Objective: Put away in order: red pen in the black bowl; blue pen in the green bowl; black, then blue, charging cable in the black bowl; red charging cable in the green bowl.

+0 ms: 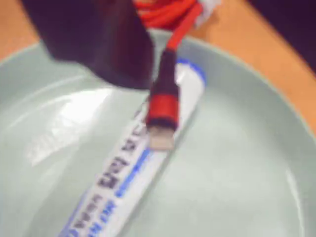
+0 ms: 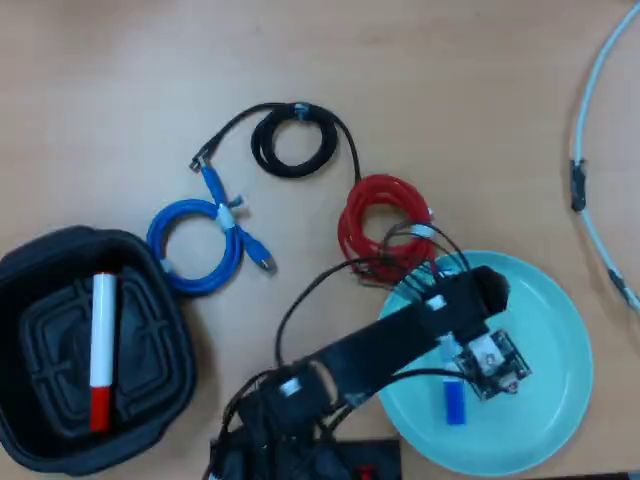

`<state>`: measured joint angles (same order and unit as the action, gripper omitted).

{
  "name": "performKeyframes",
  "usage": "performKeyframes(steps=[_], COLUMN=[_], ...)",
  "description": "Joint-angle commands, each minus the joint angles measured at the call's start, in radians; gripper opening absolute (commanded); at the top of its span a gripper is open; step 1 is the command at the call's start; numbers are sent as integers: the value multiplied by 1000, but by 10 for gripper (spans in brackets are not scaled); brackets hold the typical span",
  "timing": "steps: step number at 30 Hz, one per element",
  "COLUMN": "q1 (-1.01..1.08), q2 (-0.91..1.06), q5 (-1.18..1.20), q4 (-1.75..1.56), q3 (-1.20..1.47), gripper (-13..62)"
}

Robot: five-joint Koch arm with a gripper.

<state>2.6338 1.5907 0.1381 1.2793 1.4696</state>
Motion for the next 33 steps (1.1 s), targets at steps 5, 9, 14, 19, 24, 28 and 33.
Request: performKeyframes(steps=[5,9,14,19,24,28,33], q1=[-89,-298,-565,-773,-943,-1015,-1101], q2=[158,175,176,173,167,164,161], q5=[-9,-11,-15,-66,-164,-230,-249], q4=[40,38,21,20,-3,-2,-11], q3=[-46,-43,26,94,110,117,143], gripper=[388,389,395,396,389,396,397])
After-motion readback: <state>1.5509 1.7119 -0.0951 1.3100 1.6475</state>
